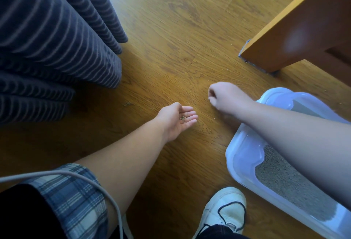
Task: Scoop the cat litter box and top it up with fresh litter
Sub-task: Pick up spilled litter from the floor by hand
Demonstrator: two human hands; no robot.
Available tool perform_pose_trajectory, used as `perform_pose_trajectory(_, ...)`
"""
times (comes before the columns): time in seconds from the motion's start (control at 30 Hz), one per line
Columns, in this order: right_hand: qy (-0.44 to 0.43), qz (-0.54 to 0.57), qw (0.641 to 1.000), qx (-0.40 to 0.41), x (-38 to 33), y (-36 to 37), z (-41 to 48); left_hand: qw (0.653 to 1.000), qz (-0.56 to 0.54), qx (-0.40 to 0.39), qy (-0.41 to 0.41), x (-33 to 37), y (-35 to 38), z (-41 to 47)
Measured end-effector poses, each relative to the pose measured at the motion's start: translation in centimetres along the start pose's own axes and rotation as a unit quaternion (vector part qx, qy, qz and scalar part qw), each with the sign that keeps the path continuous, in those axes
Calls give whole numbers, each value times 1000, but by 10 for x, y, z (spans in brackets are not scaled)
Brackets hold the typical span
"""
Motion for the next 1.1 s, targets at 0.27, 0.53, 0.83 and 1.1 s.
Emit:
perform_pose_trajectory(0.27,-1,37,999,15,1,-6,6,1000,-1,5,3,1,-4,-2)
perform_pose_trajectory(0.53,-29,15,999,-3,-7,5,14,1000,-1,6,-1,1,-2,-2)
perform_pose_trajectory(0.83,-48,-28,998,-9,-14,14,14,1000,-1,3,-4,-1,-4,1)
perform_pose_trajectory(1.1,-120,120,983,-64,-63,6,-4,999,-35,-3,12,1,-1,6)
Point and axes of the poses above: each hand's wrist, its own z-axis towards the middle knuckle, its own y-axis out of the palm, x = y × z, the point moved 9 cm from there along z, towards the middle knuckle
